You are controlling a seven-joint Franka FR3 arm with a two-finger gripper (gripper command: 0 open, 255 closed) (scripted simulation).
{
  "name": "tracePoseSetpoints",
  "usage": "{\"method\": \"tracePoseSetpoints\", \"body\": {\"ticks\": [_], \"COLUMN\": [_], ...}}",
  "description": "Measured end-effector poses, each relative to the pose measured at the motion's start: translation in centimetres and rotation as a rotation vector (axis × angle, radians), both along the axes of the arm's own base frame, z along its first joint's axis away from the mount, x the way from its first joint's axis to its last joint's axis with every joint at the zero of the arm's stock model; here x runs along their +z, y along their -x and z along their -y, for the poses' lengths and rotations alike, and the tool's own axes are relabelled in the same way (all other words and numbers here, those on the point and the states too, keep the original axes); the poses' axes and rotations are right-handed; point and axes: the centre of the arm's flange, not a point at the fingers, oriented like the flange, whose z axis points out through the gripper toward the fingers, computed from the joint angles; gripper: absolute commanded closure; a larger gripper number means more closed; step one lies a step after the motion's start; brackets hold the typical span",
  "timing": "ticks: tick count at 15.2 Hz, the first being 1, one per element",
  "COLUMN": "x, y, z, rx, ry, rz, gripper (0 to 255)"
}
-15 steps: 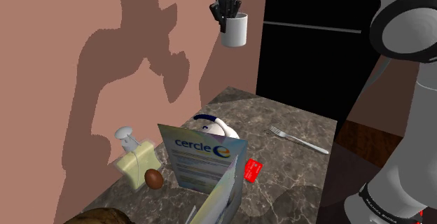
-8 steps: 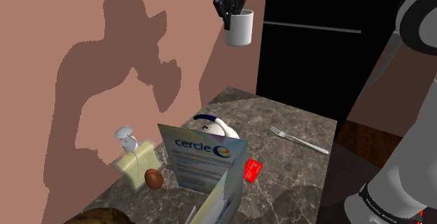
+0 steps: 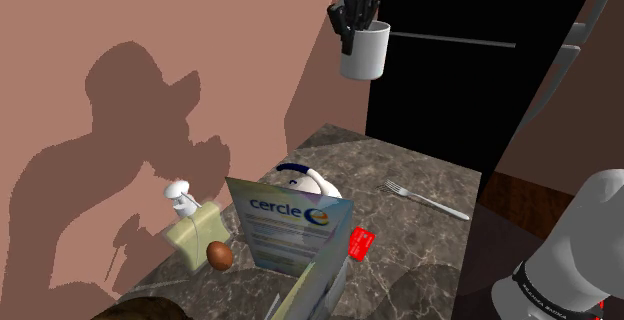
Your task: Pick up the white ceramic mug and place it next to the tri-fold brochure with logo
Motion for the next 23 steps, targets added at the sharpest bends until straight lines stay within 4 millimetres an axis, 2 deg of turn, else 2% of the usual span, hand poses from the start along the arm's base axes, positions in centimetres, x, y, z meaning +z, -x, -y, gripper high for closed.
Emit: {"method": "tracePoseSetpoints", "body": {"ticks": [8, 14, 16, 19, 23], "x": [0.2, 0.3, 0.0, -0.9, -3.0], "y": [10.4, 17.9, 21.0, 22.3, 22.4], "z": [-3.4, -5.2, -6.2, -6.6, -6.7], "rx": [0.000, 0.000, 0.000, 0.000, -0.001], "ry": [0.001, 0.000, 0.001, 0.001, 0.001], "rz": [0.000, 0.000, 0.000, 0.000, -0.001], "gripper": [255, 255, 255, 255, 255]}}
